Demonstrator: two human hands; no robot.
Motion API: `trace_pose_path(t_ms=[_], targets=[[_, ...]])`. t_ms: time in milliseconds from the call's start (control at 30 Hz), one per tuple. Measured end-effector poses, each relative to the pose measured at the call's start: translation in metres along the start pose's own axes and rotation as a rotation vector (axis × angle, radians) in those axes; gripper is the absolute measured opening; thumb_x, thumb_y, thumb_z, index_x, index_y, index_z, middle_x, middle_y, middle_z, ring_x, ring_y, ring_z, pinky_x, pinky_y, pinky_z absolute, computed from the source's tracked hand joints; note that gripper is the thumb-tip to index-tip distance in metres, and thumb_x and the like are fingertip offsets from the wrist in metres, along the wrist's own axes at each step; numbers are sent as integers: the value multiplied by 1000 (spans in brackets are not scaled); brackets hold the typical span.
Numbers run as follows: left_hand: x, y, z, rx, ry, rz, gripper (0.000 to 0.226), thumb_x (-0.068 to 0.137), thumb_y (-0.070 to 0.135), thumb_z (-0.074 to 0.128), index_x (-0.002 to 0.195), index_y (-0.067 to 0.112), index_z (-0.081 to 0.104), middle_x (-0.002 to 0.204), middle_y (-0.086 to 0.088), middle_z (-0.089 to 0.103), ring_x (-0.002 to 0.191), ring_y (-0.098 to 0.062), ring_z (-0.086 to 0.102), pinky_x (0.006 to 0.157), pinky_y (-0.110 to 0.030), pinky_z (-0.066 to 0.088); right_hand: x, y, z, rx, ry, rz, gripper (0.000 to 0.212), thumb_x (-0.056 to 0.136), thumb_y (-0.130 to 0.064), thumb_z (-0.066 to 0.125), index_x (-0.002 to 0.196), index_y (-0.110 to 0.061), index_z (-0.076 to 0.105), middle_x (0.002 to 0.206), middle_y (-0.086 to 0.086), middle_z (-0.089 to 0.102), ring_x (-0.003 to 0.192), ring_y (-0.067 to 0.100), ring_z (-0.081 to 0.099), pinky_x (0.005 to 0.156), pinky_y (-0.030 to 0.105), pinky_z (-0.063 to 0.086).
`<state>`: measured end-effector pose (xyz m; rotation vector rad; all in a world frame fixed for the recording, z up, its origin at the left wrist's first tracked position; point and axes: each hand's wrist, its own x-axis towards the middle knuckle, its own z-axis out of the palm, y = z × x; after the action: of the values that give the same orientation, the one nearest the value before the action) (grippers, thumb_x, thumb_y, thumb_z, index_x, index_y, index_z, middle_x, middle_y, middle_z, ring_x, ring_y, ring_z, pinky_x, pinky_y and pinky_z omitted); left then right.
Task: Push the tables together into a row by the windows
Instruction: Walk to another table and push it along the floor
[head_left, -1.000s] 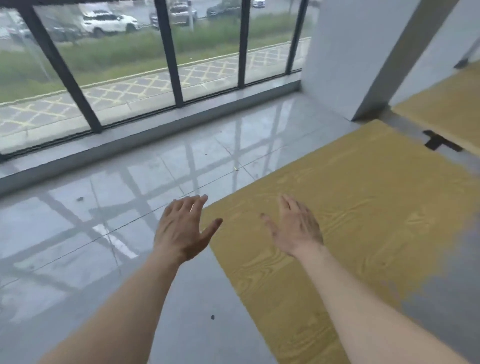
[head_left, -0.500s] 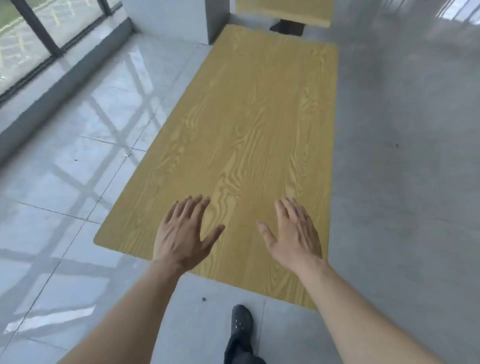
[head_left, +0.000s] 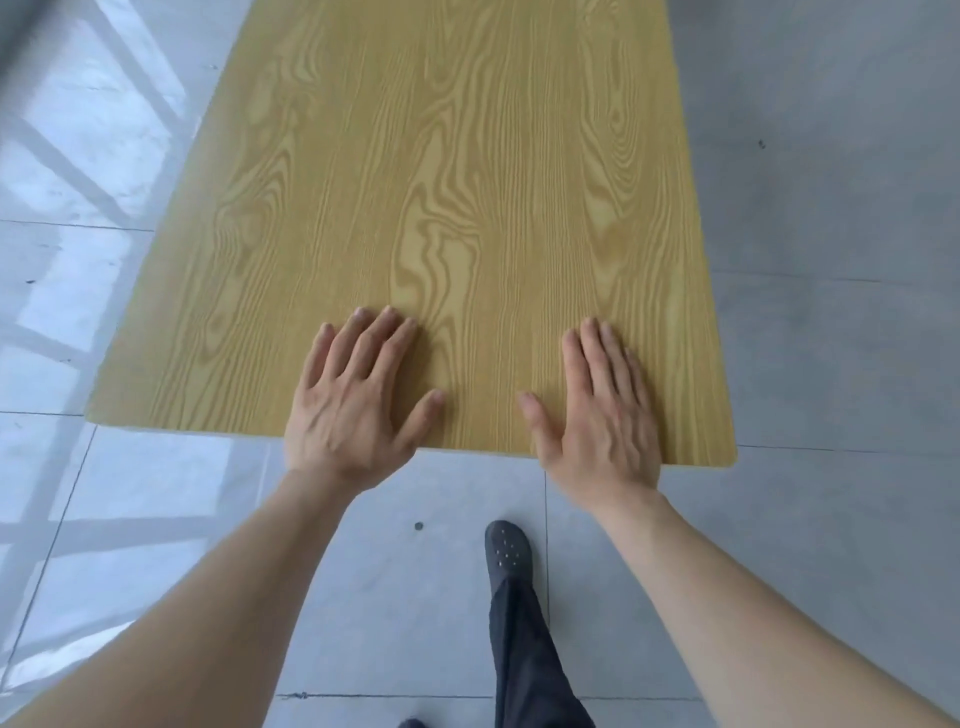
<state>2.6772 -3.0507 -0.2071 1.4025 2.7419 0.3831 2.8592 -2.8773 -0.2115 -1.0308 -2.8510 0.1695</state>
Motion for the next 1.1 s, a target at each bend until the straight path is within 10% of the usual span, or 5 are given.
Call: trace_pose_path(t_ms=[1100], targets=[[175, -17, 15, 14, 155, 2, 72, 96, 62, 40, 151, 17, 48, 158, 0, 48, 153, -27, 33, 126, -50, 21, 183, 37, 22, 27, 227, -74, 78, 103, -59, 30, 153, -1, 42, 164, 16, 35, 156, 28, 26, 125, 48, 26]])
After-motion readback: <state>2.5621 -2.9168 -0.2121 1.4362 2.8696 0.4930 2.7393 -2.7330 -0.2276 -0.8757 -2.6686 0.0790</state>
